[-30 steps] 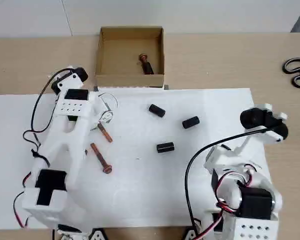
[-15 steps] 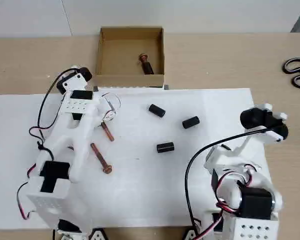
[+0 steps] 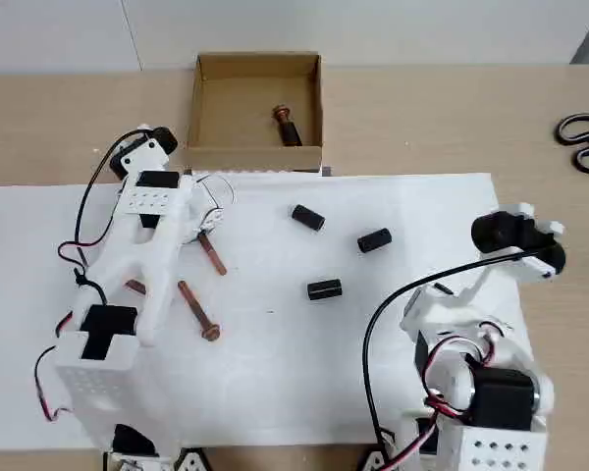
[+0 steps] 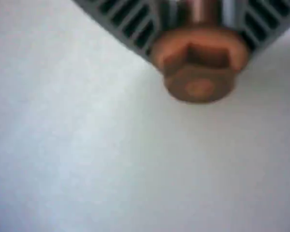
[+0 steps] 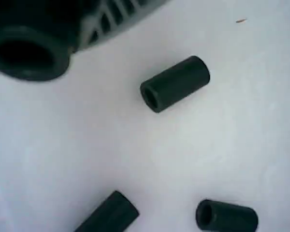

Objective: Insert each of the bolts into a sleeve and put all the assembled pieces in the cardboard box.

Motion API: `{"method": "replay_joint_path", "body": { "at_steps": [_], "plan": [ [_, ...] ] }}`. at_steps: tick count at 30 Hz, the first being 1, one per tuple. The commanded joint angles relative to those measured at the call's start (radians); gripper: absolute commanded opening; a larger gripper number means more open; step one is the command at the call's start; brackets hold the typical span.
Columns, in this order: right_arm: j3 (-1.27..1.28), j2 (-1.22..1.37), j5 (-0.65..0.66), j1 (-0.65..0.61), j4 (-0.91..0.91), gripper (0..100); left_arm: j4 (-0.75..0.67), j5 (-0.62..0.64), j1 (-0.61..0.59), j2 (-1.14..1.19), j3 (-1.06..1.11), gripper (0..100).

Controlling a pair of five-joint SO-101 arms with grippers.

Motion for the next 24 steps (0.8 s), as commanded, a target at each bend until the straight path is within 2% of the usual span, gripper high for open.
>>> {"method": "replay_joint_path", "body": {
  "at_steps": [1,6,9,14,24],
  "plan": [
    [-0.005,-0.008,-0.005,0.007,-0.019,0.3,0.0,-0.005,-0.044,0.038,0.001,1],
    [-0.005,-0.008,-0.005,0.005,-0.019,0.3,0.009,-0.006,-0.043,0.037,-0.007,1],
    [-0.005,-0.012,-0.005,0.002,-0.019,0.3,0.112,-0.006,-0.034,0.035,-0.088,1],
    [-0.005,-0.016,-0.005,-0.002,-0.019,0.3,0.345,-0.008,-0.029,0.035,-0.38,1],
    [-0.005,-0.016,-0.005,-0.101,-0.019,0.3,0.647,-0.092,-0.034,0.035,-0.944,1]
  ]
}}
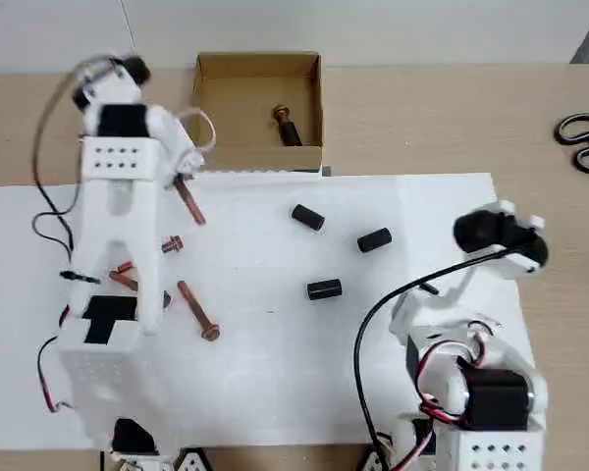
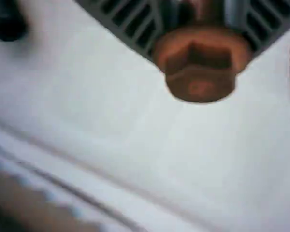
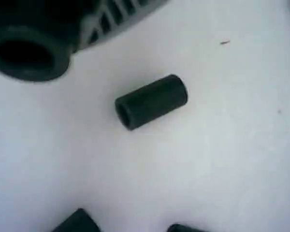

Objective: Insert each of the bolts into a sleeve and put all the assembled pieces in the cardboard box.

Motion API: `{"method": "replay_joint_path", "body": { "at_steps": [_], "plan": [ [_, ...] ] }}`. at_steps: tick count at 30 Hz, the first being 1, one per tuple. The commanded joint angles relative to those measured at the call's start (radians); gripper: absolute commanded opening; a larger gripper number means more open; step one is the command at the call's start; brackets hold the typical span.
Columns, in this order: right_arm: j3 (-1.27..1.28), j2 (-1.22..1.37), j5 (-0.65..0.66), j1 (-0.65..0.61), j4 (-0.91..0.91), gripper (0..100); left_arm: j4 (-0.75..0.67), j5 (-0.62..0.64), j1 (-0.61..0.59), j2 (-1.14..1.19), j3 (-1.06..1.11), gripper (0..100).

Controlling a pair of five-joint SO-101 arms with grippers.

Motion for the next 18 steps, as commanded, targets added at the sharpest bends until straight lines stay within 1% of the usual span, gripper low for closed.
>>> {"method": "replay_joint_path", "body": {
  "at_steps": [1,5,8,10,14,18],
  "plan": [
    [-0.005,-0.01,-0.005,-0.016,-0.019,0.3,0.089,-0.037,-0.008,-0.015,-0.2,1],
    [-0.005,-0.01,-0.005,-0.018,-0.019,0.3,0.091,-0.058,-0.009,-0.04,-0.317,1],
    [-0.005,-0.01,-0.005,-0.018,-0.021,0.3,0.092,-0.095,0.002,-0.157,-0.34,1],
    [-0.005,-0.01,-0.005,-0.018,-0.018,0.3,0.092,-0.117,0.029,-0.252,-0.326,1],
    [-0.005,-0.01,-0.005,-0.024,-0.015,0.3,0.092,-0.158,0.083,-0.442,-0.203,1],
    [-0.005,-0.01,-0.005,-0.09,-0.018,0.3,0.091,-0.16,0.084,-0.643,-0.01,1]
  ]
}}
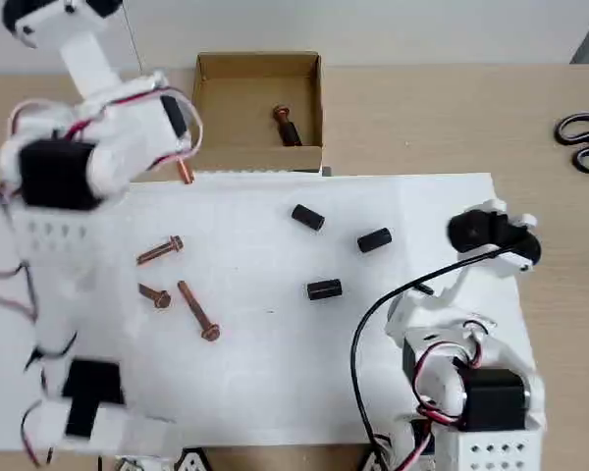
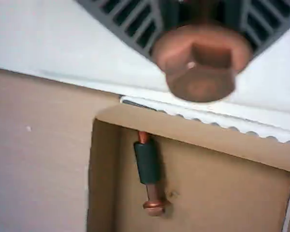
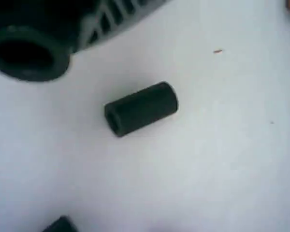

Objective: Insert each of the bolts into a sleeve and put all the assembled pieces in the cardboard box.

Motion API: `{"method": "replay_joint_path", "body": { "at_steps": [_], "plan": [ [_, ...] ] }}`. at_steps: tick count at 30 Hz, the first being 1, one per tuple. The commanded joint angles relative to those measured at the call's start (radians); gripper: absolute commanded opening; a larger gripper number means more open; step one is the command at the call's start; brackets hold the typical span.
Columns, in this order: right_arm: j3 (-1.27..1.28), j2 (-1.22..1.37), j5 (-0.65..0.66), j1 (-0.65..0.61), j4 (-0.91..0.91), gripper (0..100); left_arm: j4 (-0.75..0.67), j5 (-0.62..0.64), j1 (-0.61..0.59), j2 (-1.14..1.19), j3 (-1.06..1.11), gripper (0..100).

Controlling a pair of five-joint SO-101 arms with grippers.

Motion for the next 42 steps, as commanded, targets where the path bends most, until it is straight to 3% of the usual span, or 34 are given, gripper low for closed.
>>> {"method": "replay_joint_path", "body": {
  "at_steps": [1,9,15,20,26,31,38,42],
  "plan": [
    [-0.005,-0.01,-0.003,-0.054,-0.019,0.3,0.018,-0.008,0.005,-0.219,0.153,1],
    [-0.012,-0.012,-0.003,-0.208,-0.021,0.4,-0.063,-0.009,0.005,-0.621,0.44,1],
    [-0.014,-0.015,0.006,-0.335,-0.073,0.8,-0.137,-0.009,0.005,-0.896,0.782,1],
    [-0.034,-0.134,0.146,-0.383,-0.186,0.8,-0.307,-0.009,0.005,-1.152,1.159,1],
    [0.143,-0.311,0.265,-0.386,-0.302,0.5,-0.535,-0.002,0.014,-1.412,1.54,1],
    [0.27,-0.427,0.313,-0.398,-0.302,0.5,-0.697,0.011,0.017,-1.524,1.716,1],
    [0.414,-0.558,0.356,-0.579,-0.302,0.6,-0.861,0.15,0.123,-1.633,1.899,1],
    [0.42,-0.549,0.358,-0.622,-0.328,0.5,-0.918,0.155,0.19,-1.702,1.982,1]
  ]
}}
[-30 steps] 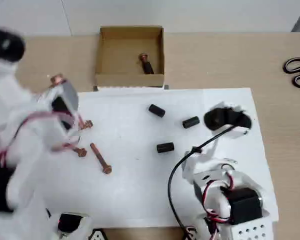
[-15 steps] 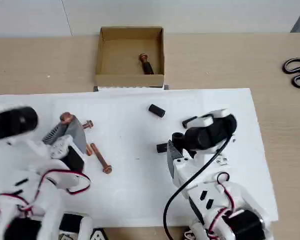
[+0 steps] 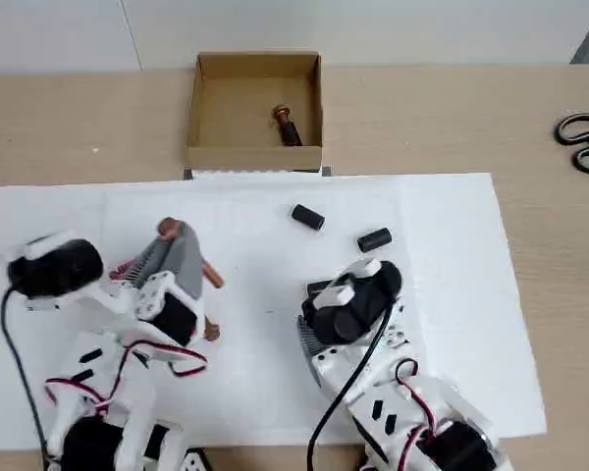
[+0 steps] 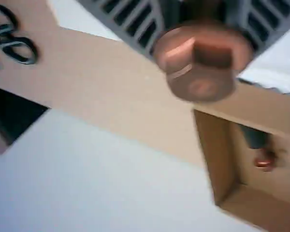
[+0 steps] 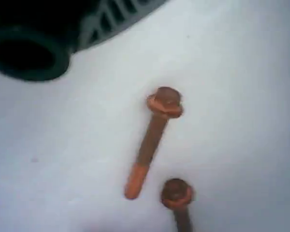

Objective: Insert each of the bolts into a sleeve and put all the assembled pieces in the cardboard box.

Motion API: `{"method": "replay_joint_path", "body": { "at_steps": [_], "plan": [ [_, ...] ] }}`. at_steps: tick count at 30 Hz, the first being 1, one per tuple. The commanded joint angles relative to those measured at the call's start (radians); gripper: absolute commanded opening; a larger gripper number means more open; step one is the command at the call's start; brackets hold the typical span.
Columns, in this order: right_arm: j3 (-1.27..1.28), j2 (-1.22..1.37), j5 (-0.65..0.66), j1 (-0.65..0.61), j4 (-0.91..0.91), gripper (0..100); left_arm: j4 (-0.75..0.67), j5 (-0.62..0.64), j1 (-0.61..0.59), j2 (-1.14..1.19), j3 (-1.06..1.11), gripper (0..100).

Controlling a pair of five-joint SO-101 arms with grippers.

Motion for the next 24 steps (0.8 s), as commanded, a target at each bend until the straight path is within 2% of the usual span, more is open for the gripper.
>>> {"method": "replay_joint_path", "body": {
  "at_steps": [1,7,11,24],
  "plan": [
    [-0.002,-0.005,0.015,-0.039,-0.048,0.5,-0.057,0.009,0.055,-0.064,0.038,1],
    [0.035,-0.005,0.087,-0.096,-0.053,0.5,-0.055,0.011,0.175,-0.115,0.093,1],
    [0.043,-0.005,0.089,-0.127,-0.053,0.5,-0.057,0.011,0.238,-0.115,0.099,1],
    [0.044,-0.004,0.089,-0.131,-0.074,0.5,-0.055,0.011,0.319,-0.115,0.101,1]
  ]
}}
